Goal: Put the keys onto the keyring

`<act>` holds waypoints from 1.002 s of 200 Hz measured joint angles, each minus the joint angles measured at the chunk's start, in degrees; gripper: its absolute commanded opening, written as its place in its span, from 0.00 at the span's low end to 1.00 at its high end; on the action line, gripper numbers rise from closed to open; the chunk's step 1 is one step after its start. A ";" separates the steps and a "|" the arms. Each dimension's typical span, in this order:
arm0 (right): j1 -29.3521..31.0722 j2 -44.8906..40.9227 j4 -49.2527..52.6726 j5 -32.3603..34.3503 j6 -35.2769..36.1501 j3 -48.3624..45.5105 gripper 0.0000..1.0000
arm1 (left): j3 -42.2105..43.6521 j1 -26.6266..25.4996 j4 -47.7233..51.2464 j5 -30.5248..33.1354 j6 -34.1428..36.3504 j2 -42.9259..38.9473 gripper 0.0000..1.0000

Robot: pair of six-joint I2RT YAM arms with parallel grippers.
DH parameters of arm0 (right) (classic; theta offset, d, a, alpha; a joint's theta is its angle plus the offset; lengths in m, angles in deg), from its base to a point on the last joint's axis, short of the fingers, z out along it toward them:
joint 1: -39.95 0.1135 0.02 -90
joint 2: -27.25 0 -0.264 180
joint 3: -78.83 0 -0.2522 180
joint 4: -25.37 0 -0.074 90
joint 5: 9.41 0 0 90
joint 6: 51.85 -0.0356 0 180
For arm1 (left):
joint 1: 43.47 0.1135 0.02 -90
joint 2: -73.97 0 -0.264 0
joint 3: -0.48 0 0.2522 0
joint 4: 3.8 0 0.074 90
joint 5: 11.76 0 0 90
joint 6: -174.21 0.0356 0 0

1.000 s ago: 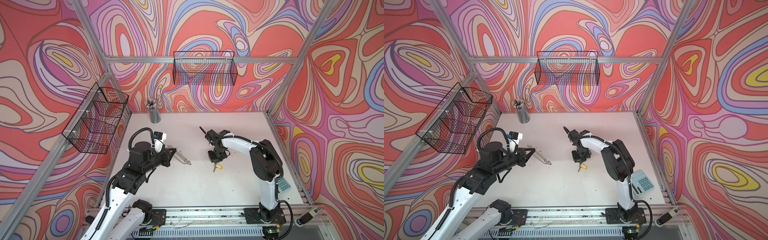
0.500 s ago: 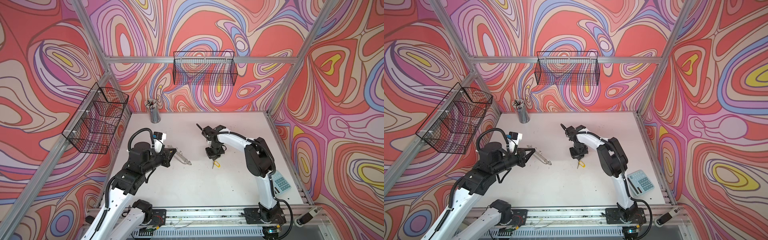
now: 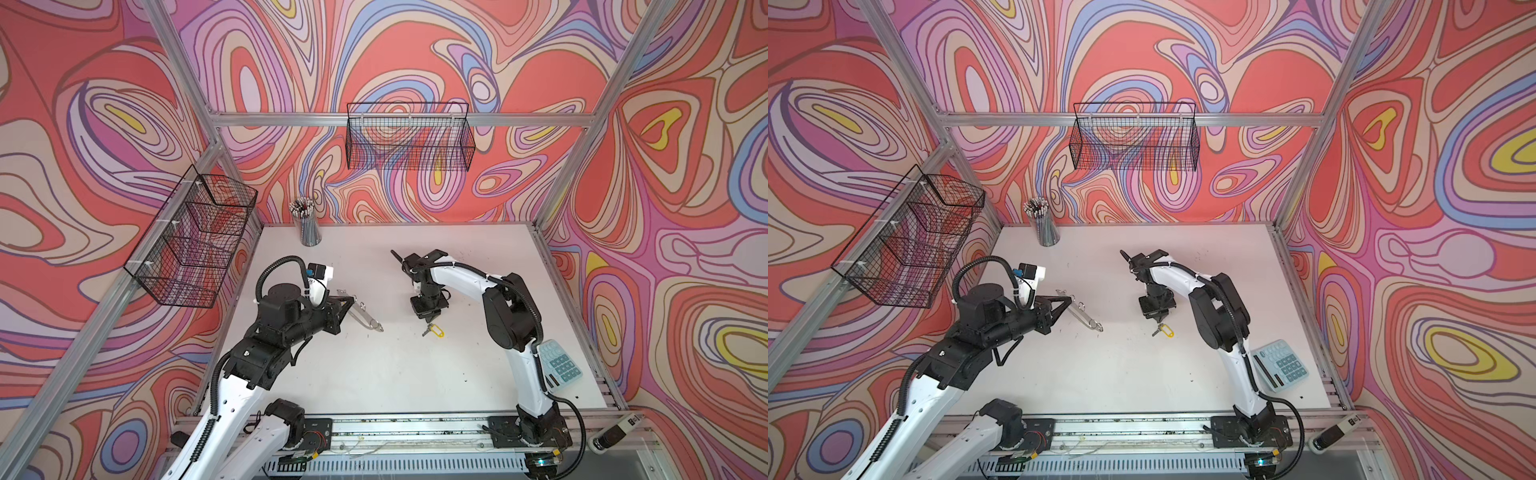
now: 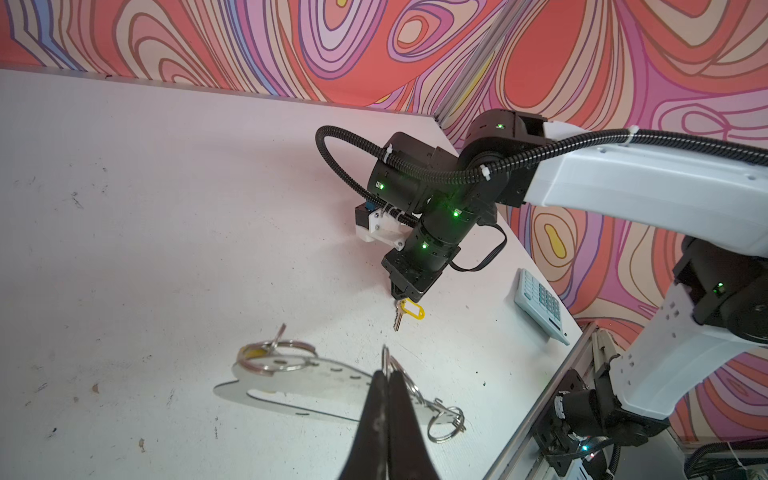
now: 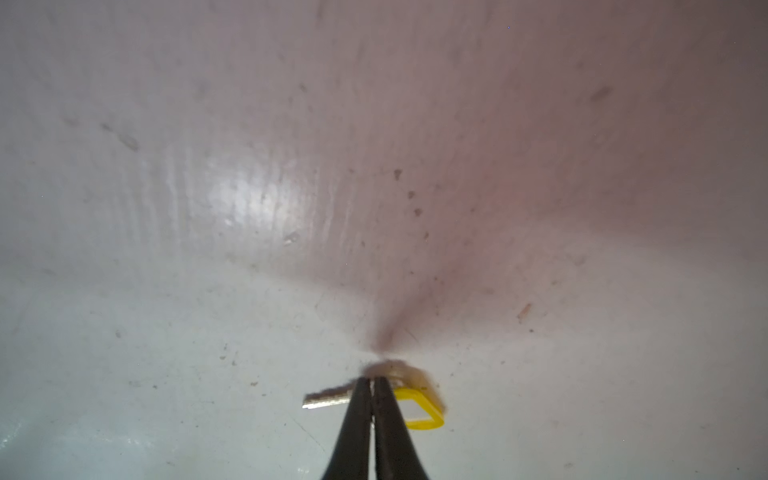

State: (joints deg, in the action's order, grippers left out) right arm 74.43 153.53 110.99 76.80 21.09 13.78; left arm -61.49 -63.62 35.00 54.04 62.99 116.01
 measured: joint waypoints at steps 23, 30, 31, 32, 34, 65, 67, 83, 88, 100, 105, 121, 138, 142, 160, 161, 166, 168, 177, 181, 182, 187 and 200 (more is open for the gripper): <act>0.00 0.00 0.55 0.35 0.48 0.92 0.09 | 0.00 0.00 0.00 0.00 0.00 0.00 0.00; 0.00 0.00 0.81 0.55 0.55 1.09 0.10 | 0.00 0.00 0.00 0.00 0.00 0.00 0.00; 0.00 0.00 0.85 0.55 0.55 1.14 0.10 | 0.00 0.00 0.00 0.00 0.00 -0.02 0.00; 0.00 0.00 0.87 0.57 0.57 1.16 0.10 | 0.00 0.00 0.00 0.00 0.00 0.00 0.00; 0.00 0.00 0.96 0.63 0.57 1.20 0.10 | 0.00 0.00 0.00 0.00 0.00 0.00 0.00; 0.00 0.17 1.64 1.46 1.09 1.57 0.10 | 0.00 0.00 0.00 0.00 0.00 0.00 0.00; 0.00 0.20 1.66 1.49 1.11 1.60 0.10 | 0.00 0.00 0.00 0.00 0.00 0.00 0.00; 0.00 0.61 1.92 1.75 1.20 1.84 0.13 | 0.00 0.00 0.00 0.00 -0.02 0.00 0.00; 0.00 0.79 2.05 1.88 1.33 2.01 0.13 | 0.00 0.00 0.02 0.00 0.00 0.00 0.00; 0.00 1.22 2.10 2.03 1.38 2.29 0.16 | 0.00 0.00 0.02 0.00 -0.02 0.00 0.00; 0.00 1.40 2.14 2.08 1.42 2.45 0.17 | 0.00 0.00 0.02 0.00 -0.02 0.00 0.00; 0.00 1.86 2.27 2.34 1.51 3.17 0.17 | 0.00 0.00 0.02 0.00 -0.02 0.00 0.00; 0.00 1.90 2.34 2.49 1.57 3.50 0.17 | 0.00 0.00 0.00 0.00 -0.02 0.00 0.00; 0.00 1.90 2.36 2.49 1.57 3.58 0.17 | 0.00 0.00 0.00 0.00 0.00 0.00 0.00; 0.00 1.99 2.34 2.49 1.60 3.85 0.15 | 0.00 0.00 0.02 0.00 -0.02 0.00 0.00; 0.00 2.01 2.34 2.49 1.60 3.87 0.15 | 0.00 0.00 0.00 0.00 -0.02 0.00 0.00; 0.02 2.05 2.29 2.49 1.66 3.89 0.15 | 0.00 0.00 0.00 0.00 -0.02 0.00 0.00; 0.02 2.10 2.29 2.47 1.66 3.89 0.15 | 0.00 0.00 0.00 0.00 -0.02 0.00 0.00; 0.07 2.23 2.34 2.47 1.75 3.89 0.15 | 0.00 0.00 0.00 0.00 -0.02 0.00 0.00; 0.07 2.36 2.34 2.45 1.77 3.89 0.15 | 0.00 0.00 0.02 0.00 -0.02 0.00 0.00; 0.09 2.36 2.34 2.45 1.77 3.89 0.15 | 0.00 0.00 0.02 0.00 -0.02 0.00 0.00; 0.11 2.49 2.32 2.40 1.81 3.89 0.15 | 0.00 0.00 0.00 0.00 -0.02 0.00 0.00; 0.24 2.82 2.32 2.25 1.86 3.89 0.14 | 0.00 0.00 0.00 0.00 -0.02 0.00 0.00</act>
State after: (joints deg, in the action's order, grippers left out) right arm 74.67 156.35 113.31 79.05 22.94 17.67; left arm -61.49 -63.62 35.00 54.04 62.97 116.01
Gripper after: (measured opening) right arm 0.147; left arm 0.044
